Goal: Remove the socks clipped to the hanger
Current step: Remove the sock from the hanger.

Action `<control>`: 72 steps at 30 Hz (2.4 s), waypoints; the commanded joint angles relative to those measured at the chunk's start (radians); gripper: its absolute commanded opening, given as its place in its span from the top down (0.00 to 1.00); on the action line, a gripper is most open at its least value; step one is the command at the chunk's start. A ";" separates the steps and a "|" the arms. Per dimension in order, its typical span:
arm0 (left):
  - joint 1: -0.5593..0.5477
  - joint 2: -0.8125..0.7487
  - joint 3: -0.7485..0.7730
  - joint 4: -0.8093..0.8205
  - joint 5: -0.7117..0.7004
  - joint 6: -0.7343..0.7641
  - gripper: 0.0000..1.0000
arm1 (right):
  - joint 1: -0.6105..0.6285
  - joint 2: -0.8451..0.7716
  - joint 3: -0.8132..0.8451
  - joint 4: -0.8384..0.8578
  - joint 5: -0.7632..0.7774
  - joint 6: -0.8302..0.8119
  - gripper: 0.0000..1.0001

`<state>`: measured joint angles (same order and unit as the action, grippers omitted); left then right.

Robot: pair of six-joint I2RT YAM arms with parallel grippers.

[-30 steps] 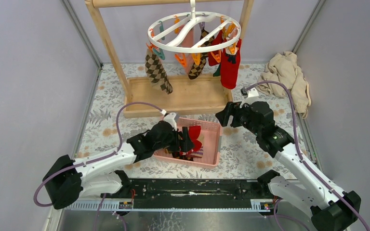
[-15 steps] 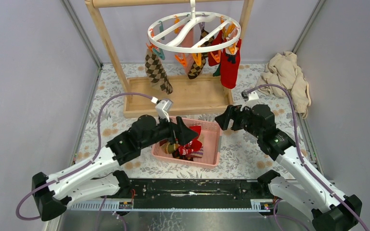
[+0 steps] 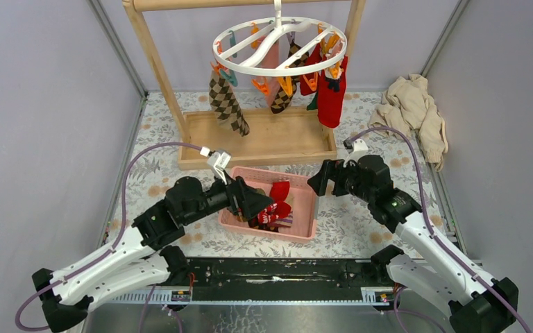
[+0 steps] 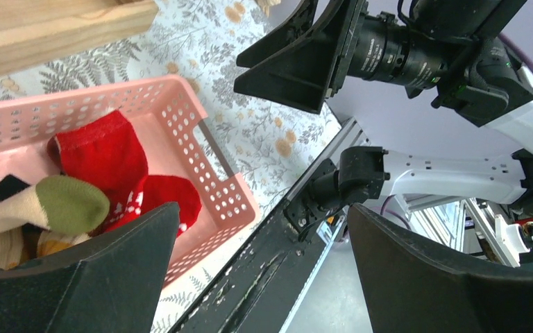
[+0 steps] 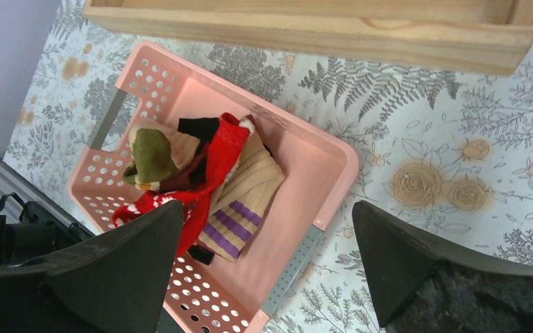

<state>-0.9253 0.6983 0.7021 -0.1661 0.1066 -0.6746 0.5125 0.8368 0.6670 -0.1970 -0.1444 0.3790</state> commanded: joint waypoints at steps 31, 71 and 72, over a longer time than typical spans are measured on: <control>-0.007 -0.097 -0.004 -0.115 -0.044 -0.045 0.01 | 0.007 0.050 0.178 -0.213 0.267 0.150 0.00; -0.006 0.042 0.035 -0.046 -0.103 -0.040 0.01 | 0.007 -0.028 0.005 0.075 0.210 0.077 0.00; -0.006 0.048 0.039 -0.040 -0.103 -0.040 0.01 | 0.007 0.001 0.025 0.078 0.221 0.071 0.00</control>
<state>-0.9253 0.7284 0.6971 -0.2832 0.0250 -0.7269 0.5144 0.7658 0.6380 -0.1970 0.0383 0.4816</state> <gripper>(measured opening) 0.985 0.993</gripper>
